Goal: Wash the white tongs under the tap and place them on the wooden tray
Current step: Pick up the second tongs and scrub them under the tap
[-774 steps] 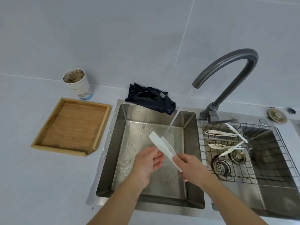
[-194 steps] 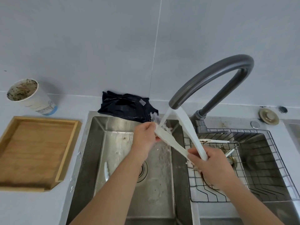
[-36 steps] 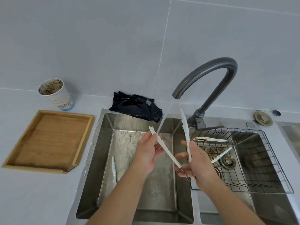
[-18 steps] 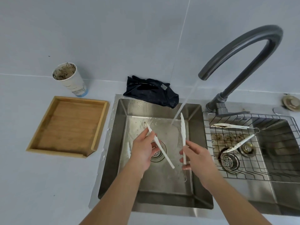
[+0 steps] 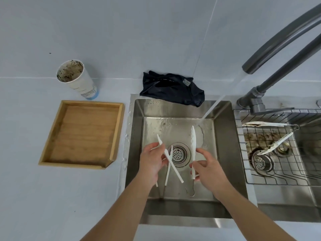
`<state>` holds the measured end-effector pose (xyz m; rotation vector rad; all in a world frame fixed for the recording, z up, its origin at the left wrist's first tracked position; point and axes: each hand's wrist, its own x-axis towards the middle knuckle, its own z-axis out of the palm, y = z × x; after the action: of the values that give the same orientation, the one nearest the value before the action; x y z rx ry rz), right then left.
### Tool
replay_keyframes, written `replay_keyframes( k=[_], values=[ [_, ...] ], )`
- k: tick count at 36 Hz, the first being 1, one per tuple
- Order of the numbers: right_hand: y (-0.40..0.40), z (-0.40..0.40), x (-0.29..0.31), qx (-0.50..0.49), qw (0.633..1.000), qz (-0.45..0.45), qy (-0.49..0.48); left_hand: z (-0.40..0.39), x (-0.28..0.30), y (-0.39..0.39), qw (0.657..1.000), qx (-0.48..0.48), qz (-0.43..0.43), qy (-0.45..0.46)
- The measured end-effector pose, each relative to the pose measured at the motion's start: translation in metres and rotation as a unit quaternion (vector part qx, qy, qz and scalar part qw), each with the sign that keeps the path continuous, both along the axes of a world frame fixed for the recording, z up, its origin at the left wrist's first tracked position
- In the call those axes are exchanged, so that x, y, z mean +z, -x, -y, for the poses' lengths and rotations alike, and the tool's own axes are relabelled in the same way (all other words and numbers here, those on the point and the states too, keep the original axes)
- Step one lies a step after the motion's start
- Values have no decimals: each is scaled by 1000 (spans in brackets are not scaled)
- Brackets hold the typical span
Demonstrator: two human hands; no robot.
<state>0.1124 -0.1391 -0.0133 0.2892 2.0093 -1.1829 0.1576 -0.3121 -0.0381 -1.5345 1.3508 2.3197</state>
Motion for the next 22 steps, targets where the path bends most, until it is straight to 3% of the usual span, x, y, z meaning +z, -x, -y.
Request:
replay_keyframes(
  k=[7,22],
  values=[
    [-7,12,-28,27,999,20,-38,7,-21,2,998,-32,52,3],
    [-13,24,-75,-69,989,126,20,20,-62,3,989,-77,126,27]
  ],
)
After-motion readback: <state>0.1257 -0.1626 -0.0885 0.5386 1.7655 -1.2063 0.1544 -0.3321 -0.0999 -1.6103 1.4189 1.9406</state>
